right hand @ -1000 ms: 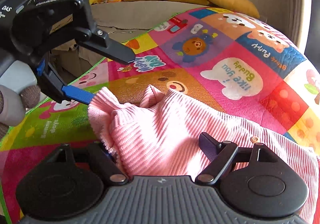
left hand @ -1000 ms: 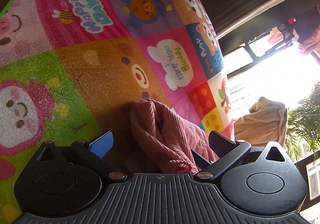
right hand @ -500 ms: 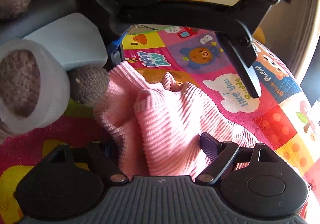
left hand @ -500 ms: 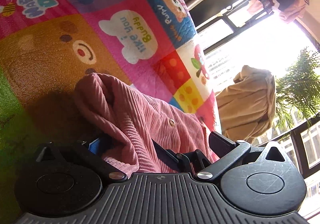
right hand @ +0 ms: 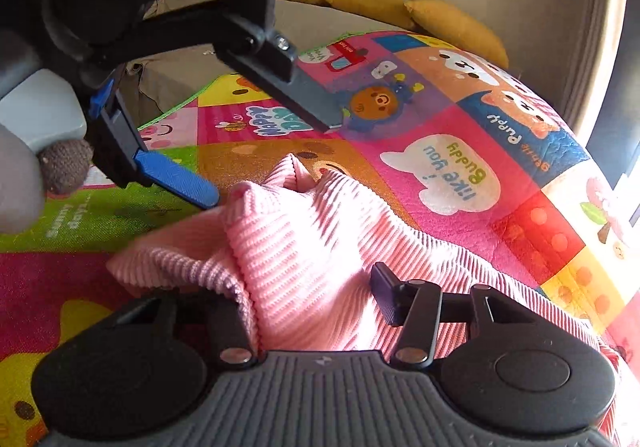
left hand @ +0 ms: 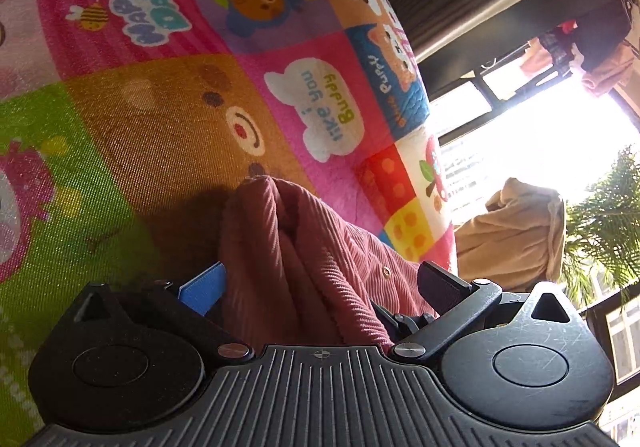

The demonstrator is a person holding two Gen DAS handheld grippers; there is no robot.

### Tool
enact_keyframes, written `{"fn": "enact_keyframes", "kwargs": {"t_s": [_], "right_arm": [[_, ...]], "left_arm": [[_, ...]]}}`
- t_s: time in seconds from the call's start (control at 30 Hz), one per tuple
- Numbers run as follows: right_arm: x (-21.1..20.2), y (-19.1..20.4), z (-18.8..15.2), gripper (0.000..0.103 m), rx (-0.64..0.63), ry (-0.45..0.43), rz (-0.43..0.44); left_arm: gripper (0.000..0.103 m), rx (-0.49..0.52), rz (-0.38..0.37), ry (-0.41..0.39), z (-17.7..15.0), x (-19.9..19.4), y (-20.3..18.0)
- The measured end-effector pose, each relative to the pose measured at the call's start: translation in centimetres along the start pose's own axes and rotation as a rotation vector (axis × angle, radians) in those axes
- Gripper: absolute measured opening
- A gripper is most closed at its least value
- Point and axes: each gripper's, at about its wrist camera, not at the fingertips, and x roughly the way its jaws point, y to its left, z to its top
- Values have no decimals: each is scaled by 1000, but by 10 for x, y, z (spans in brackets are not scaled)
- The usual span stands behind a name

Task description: Fold clothes

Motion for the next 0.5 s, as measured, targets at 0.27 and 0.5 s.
{"fn": "enact_keyframes", "kwargs": {"t_s": [0.27, 0.5], "right_arm": [[-2, -10, -2, 44, 24, -11, 13], [-30, -55, -7, 40, 161, -82, -33]], "left_arm": [[103, -72, -118, 79, 5, 41, -10], [103, 170, -174, 159, 5, 72, -107]]}}
